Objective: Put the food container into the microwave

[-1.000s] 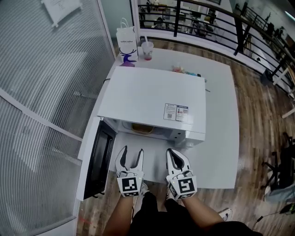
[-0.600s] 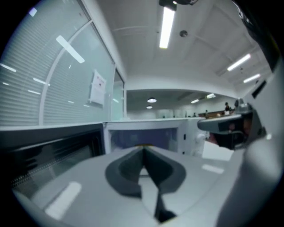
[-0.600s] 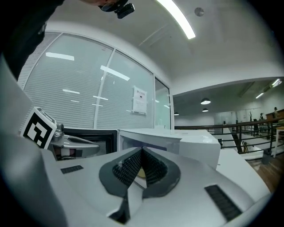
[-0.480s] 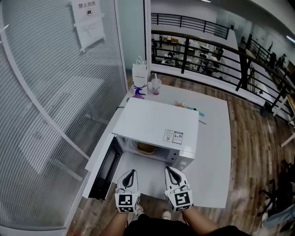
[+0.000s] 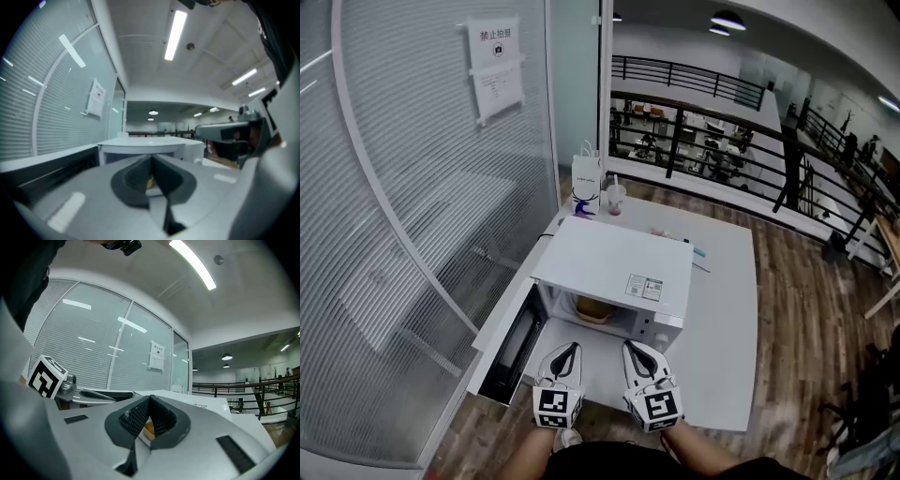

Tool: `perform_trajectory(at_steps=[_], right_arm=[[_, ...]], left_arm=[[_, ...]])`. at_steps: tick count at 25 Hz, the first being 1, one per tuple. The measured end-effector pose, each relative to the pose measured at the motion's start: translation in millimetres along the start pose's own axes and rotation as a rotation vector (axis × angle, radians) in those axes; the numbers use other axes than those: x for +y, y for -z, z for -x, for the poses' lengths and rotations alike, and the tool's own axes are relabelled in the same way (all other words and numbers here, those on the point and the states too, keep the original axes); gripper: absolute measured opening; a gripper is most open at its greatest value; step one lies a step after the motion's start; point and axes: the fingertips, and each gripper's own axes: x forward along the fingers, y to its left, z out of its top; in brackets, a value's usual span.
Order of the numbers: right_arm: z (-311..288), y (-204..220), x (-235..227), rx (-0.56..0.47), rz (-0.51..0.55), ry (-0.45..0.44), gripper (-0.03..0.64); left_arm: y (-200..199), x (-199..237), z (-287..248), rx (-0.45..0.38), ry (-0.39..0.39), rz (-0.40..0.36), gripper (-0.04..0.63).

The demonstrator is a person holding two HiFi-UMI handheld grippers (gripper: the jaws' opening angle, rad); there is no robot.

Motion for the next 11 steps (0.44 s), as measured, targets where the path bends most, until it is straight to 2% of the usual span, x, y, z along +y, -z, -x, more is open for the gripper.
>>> perform_trajectory(at_steps=[11], right_arm=[[-1.5,-7.6,-9.5,-0.038,0.01,0.038,0.006]], left_arm=[[1.7,7.3,-3.9,-0.003,-0.035,0.0,0.006]])
